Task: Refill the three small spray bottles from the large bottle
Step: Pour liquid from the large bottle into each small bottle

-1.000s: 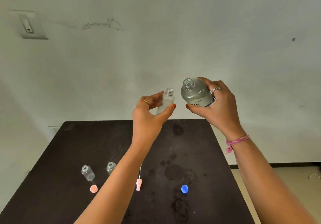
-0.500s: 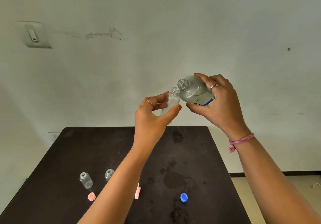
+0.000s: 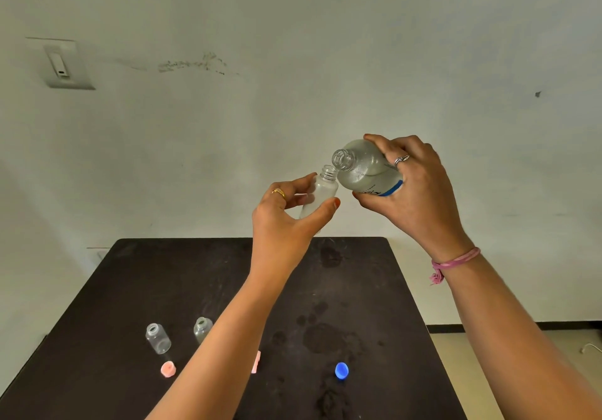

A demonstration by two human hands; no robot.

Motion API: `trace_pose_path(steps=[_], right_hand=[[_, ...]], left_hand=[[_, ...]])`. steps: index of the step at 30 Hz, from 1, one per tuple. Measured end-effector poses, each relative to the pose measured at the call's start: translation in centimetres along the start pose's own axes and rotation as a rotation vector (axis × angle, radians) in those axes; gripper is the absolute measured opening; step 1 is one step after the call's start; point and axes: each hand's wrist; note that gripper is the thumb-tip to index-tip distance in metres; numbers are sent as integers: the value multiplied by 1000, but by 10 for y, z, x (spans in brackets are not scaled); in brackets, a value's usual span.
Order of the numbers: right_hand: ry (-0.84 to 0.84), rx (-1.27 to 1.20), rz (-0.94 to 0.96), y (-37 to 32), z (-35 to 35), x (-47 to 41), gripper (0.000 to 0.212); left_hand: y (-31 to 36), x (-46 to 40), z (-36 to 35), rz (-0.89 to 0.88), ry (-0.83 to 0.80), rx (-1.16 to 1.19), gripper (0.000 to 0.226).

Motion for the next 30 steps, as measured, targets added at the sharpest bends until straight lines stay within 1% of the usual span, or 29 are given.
trace_pose_path(steps=[12,16,21,30], right_hand=[[29,59,24,1,4,0,73],[40,79,36,0,6,0,74],[43,88,38,2,7,0,75],[54,114,61,1,9,0,76]], left_hand=[[-1,-1,-5,-8,5,-5,39],[0,0,-5,-3,2,2,43],[0,1,-6,1,-2,21,38],[-2,2,-7,6,-3,15,40]])
Point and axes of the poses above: each hand's wrist, its own x-axis away from the middle knuckle, its own z-axis out of the back of the hand, y = z × x, and after that the axes turned 15 degrees about -y, right-handed
